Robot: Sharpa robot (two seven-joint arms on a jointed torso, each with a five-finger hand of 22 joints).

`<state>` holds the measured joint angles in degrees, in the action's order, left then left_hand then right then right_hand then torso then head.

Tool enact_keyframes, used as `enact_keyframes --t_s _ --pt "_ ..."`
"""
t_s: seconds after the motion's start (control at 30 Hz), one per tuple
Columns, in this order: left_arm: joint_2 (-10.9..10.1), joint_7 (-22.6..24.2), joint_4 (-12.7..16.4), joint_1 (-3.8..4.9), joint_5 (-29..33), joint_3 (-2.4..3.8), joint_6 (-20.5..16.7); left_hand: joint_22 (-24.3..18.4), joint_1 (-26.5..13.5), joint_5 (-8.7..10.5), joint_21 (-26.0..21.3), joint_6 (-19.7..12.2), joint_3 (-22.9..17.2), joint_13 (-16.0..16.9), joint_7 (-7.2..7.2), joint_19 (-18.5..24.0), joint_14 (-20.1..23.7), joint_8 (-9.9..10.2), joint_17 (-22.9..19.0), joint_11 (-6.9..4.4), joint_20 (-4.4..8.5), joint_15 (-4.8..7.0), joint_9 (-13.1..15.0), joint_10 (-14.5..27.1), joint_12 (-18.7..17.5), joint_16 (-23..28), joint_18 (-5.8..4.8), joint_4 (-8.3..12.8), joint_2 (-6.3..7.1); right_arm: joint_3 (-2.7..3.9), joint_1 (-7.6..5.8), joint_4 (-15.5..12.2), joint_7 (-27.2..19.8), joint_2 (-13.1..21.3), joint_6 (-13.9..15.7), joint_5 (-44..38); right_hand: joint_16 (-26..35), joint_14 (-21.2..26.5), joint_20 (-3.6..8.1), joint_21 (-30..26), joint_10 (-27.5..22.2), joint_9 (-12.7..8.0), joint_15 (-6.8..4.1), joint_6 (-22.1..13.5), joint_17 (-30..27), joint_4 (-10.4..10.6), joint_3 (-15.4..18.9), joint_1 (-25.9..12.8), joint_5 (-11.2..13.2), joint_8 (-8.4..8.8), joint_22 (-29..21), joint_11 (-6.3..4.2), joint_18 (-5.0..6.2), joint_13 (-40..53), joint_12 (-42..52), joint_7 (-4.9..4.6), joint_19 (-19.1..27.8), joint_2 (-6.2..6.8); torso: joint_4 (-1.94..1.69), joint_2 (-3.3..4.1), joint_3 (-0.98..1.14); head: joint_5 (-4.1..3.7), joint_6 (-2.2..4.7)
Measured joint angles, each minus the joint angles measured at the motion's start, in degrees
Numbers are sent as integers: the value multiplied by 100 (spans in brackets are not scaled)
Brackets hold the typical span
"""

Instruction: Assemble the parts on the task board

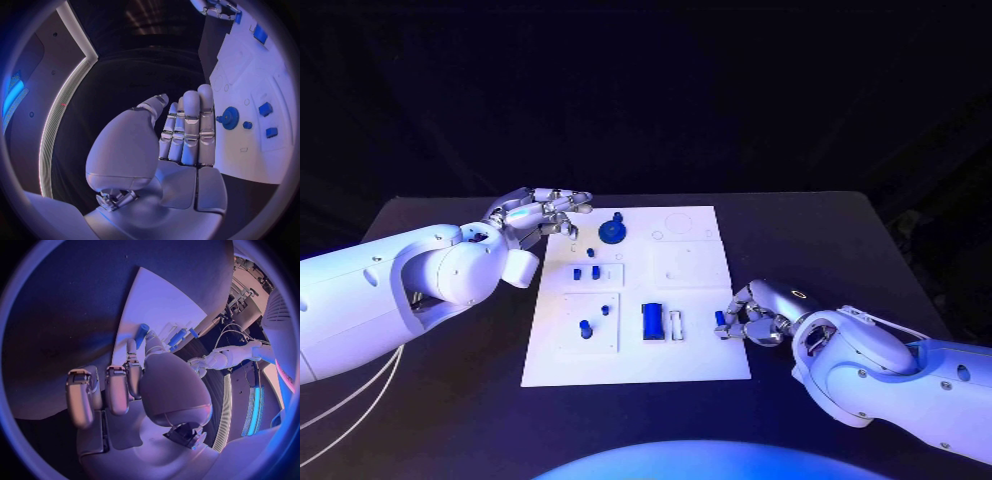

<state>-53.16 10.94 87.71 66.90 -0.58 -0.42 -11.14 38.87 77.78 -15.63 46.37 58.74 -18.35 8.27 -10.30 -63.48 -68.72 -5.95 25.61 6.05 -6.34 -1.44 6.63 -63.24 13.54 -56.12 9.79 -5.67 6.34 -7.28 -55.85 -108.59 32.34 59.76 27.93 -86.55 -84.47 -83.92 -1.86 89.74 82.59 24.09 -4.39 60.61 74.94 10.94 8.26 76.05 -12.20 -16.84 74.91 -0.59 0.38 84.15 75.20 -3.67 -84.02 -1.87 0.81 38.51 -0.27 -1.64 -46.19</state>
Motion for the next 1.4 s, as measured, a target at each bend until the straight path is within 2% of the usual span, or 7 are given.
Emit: enact_keyframes --t_s 0.27,0.53,0.73,0.9,1.1,1.27,1.4 --pt "-1 -4 0 0 0 0 1 0 0 0 -24 0 0 5 0 0 0 0 0 0 0 0 0 0 0 0 0 0 0 28 36 117 1 -165 -47 -185 0 0 0 0 -9 16 0 24 -1 -2 -2 3 -23 -9 0 9 0 0 1 20 0 3 2 0 2 7 -4" --pt "-1 -7 2 0 -1 0 2 1 0 0 -23 0 0 5 0 0 0 0 0 0 0 0 0 0 0 0 0 0 0 47 98 235 -12 -324 -166 -991 0 0 0 0 -10 15 0 86 -1 -138 -77 184 86 45 -1 9 0 -64 -7 23 0 180 1 0 3 35 -13" --pt "-2 -11 3 0 -1 0 3 1 0 0 -23 0 0 4 0 0 18 0 1 0 0 -18 0 0 0 0 0 0 0 52 117 260 -15 -398 -319 -1511 0 0 0 0 2 -34 0 105 -1 -309 -249 395 233 107 -1 -3 0 4 -42 44 0 239 1 -1 0 40 -21" --pt "-7 -16 6 0 -2 0 4 1 0 0 -23 0 0 4 0 0 18 0 1 0 0 -18 0 0 0 0 0 0 0 64 114 257 -17 -444 -524 -1914 0 0 0 0 -18 -97 0 135 -2 -384 -334 422 37 181 4 -23 0 166 -122 32 0 266 1 -3 -3 40 -27" --pt "-14 -22 11 0 -7 0 5 -2 0 0 -23 0 0 4 0 0 18 0 1 0 0 -18 0 0 0 0 0 0 0 64 116 218 -21 -452 -668 -2203 0 0 0 0 -18 -119 0 162 -2 -346 -498 477 -225 213 3 -23 0 167 -133 59 0 321 0 -2 -1 40 -31" --pt "-19 -28 14 0 -11 0 7 -4 0 0 -23 0 0 3 0 0 18 0 1 0 0 -18 0 0 0 0 0 0 0 54 126 157 -20 -415 -662 -2201 0 0 0 0 -19 -128 0 173 -2 -362 -772 487 -504 258 3 -23 0 164 -153 71 0 332 0 1 2 49 -33" --pt "-20 -35 14 0 -15 0 8 -4 0 0 -23 0 0 3 0 0 18 0 1 0 0 -18 0 0 0 0 0 0 0 43 104 86 0 -341 -557 -1831 0 0 0 0 -14 -130 0 173 -2 -423 -1022 512 -637 295 3 -28 0 76 -189 72 0 356 0 1 4 52 -39"
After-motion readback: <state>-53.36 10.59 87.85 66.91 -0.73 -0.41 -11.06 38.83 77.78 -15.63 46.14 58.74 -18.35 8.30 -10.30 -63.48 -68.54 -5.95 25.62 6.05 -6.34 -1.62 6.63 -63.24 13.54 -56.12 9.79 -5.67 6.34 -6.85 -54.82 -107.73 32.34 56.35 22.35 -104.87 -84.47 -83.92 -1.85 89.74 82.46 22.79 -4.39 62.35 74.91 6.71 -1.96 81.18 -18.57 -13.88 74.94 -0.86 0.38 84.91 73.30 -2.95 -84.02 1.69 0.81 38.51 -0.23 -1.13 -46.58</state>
